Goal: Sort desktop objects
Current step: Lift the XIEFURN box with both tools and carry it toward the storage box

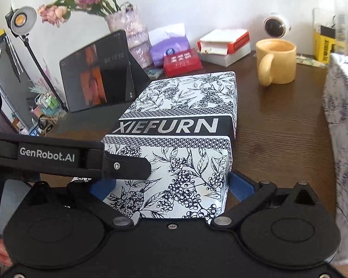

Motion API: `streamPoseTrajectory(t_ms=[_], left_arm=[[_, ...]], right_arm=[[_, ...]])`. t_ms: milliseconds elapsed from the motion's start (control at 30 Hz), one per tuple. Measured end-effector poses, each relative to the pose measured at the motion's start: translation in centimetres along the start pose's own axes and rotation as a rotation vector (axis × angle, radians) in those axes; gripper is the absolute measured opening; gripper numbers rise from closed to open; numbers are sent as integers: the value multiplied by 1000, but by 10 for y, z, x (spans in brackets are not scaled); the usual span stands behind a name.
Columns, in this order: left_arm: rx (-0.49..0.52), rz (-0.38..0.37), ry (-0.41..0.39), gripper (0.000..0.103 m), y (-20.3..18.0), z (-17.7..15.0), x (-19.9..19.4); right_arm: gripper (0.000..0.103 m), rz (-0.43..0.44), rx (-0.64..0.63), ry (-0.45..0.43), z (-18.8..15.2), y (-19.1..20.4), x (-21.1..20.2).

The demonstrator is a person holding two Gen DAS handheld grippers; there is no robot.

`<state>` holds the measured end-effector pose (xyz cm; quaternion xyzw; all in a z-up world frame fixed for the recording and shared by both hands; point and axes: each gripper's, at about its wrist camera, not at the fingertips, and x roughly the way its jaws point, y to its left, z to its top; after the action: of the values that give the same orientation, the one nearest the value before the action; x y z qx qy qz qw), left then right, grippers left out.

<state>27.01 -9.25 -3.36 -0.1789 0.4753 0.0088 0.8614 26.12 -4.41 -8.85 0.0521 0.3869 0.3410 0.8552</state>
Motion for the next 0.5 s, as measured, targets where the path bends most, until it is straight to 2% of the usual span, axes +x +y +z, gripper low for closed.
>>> streamPoseTrajectory(t_ms=[233,500], left_arm=[[41,-20,-14,99,-8,-28,-39],[64,-21,-22,98,-8,-89,-80]], right_arm=[[103,-23,11,-30,-22,10,-53],[103,-29,17,-31,-68,5,-114]])
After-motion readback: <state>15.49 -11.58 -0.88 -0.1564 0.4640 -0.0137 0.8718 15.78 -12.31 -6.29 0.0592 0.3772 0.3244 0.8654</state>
